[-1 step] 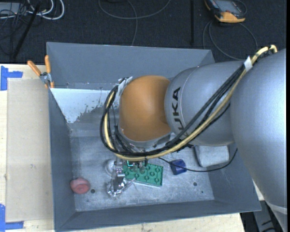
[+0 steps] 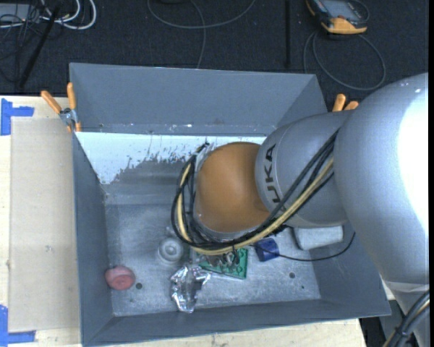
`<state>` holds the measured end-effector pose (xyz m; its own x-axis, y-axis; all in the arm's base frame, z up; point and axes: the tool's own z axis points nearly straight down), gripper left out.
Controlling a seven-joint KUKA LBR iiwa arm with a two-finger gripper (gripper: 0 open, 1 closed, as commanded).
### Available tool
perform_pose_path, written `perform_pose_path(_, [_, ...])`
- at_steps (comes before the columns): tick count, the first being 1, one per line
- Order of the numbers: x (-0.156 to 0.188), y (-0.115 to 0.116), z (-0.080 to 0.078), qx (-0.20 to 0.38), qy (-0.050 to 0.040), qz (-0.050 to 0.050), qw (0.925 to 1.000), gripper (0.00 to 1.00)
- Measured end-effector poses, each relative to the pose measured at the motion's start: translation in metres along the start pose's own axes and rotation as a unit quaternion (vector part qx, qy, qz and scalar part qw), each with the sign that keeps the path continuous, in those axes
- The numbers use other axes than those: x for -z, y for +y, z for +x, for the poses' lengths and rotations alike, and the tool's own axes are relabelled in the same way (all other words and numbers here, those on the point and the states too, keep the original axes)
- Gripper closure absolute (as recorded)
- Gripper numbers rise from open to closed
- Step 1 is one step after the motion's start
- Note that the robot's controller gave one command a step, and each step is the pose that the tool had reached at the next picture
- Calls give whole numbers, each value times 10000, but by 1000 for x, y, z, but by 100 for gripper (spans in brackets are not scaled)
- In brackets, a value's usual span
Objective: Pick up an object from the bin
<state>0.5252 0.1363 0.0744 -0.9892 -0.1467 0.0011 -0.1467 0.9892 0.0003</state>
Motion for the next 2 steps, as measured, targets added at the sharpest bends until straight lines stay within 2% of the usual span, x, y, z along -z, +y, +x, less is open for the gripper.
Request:
perform_pose_path(1, [4,1,-3,-15,-36,-10,10000,100])
perform_pose_path(2, [136,-2,30,-141,-36,-4,9999,100])
